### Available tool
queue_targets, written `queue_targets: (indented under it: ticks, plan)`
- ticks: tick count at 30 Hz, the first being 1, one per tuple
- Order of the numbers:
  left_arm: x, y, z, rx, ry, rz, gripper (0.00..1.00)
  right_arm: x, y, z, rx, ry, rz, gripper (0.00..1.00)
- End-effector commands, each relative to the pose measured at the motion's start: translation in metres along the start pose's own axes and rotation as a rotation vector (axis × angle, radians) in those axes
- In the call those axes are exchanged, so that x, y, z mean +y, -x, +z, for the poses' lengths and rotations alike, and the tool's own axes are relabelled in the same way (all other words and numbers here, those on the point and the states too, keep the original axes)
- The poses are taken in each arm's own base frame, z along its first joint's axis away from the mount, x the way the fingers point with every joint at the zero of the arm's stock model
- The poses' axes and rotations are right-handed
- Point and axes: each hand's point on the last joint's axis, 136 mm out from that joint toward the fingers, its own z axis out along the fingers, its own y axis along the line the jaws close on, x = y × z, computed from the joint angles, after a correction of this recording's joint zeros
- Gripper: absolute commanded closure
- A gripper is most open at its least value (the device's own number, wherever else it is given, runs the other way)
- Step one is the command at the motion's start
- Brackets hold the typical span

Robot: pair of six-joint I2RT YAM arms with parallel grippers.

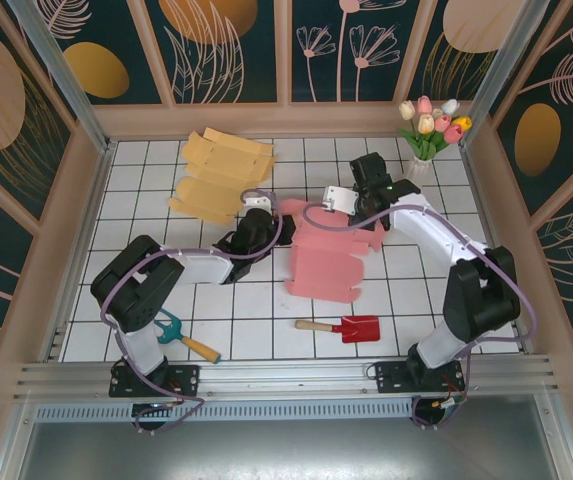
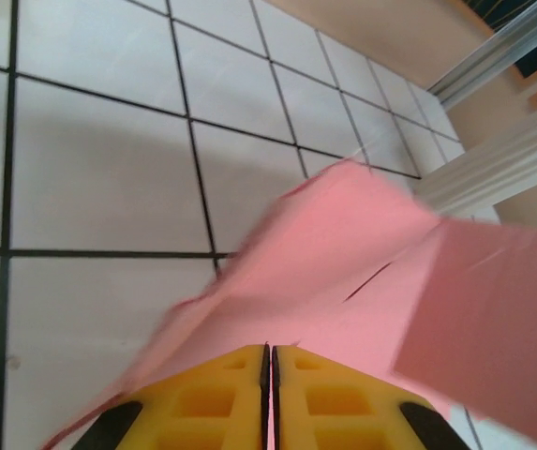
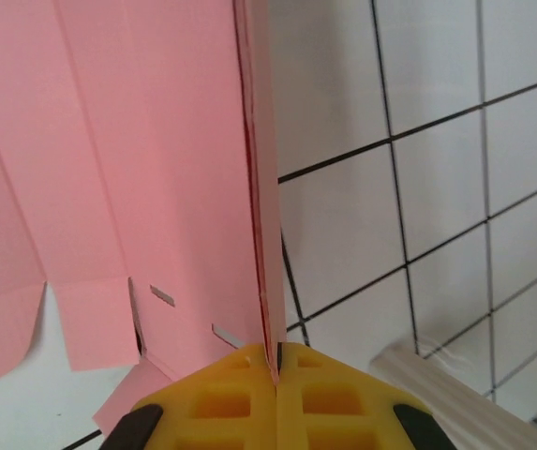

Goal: Fold the paper box

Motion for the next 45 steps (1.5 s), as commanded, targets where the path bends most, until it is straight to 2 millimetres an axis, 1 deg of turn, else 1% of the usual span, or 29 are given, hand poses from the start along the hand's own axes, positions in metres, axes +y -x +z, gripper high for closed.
queue_targets:
  ticks: [1, 3, 7, 9, 11, 13, 14, 19, 21, 27, 29, 34, 37, 41, 43, 45]
  plan:
    - [0.012, -0.002, -0.005, -0.001, 0.035, 0.002, 0.87, -0.014, 0.002, -0.01, -0.004, -0.11, -0.019, 1.0]
    - [0.015, -0.005, -0.006, 0.002, 0.041, -0.005, 0.87, -0.014, 0.001, -0.012, -0.002, -0.126, -0.016, 1.0]
    - [0.025, -0.001, -0.007, -0.026, 0.094, 0.01, 0.87, -0.017, 0.0, -0.015, -0.006, -0.141, -0.004, 1.0]
    - [0.033, 0.003, -0.007, -0.044, 0.146, 0.026, 0.87, -0.018, 0.001, -0.016, -0.008, -0.143, 0.004, 1.0]
    - [0.045, 0.009, -0.012, -0.086, 0.206, 0.039, 0.87, -0.016, 0.0, -0.015, -0.008, -0.138, 0.004, 1.0]
    - [0.052, 0.009, -0.013, -0.093, 0.239, 0.056, 0.87, -0.015, 0.0, -0.014, -0.007, -0.139, 0.003, 1.0]
    - [0.052, 0.007, -0.011, -0.082, 0.236, 0.062, 0.87, -0.014, 0.0, -0.013, -0.007, -0.134, 0.004, 1.0]
    - [0.035, -0.01, 0.002, -0.009, 0.128, 0.039, 0.88, -0.015, 0.006, -0.01, -0.023, -0.108, 0.038, 1.0]
    - [0.028, -0.013, 0.008, 0.014, 0.097, 0.03, 0.88, -0.014, 0.006, -0.007, -0.017, -0.097, 0.047, 1.0]
    - [0.017, -0.014, 0.017, 0.036, 0.052, 0.015, 0.88, -0.01, 0.006, -0.002, -0.022, -0.086, 0.053, 1.0]
    - [0.007, -0.012, 0.016, 0.035, 0.005, 0.012, 0.88, -0.009, 0.006, -0.001, -0.023, -0.085, 0.052, 1.0]
    - [-0.028, 0.002, 0.008, 0.014, -0.142, -0.007, 0.88, -0.006, 0.005, 0.002, -0.027, -0.076, 0.056, 1.0]
    - [-0.043, 0.006, 0.008, 0.015, -0.205, -0.024, 0.88, -0.002, 0.006, 0.003, -0.035, -0.067, 0.062, 1.0]
    - [-0.047, 0.003, 0.012, 0.024, -0.242, -0.037, 0.88, 0.004, 0.004, 0.009, -0.032, -0.058, 0.061, 1.0]
    - [-0.047, 0.002, 0.011, 0.021, -0.251, -0.042, 0.88, 0.006, 0.002, 0.012, -0.028, -0.055, 0.056, 1.0]
    - [-0.05, 0.002, 0.005, 0.021, -0.272, -0.045, 0.88, 0.007, 0.002, 0.013, -0.026, -0.056, 0.055, 1.0]
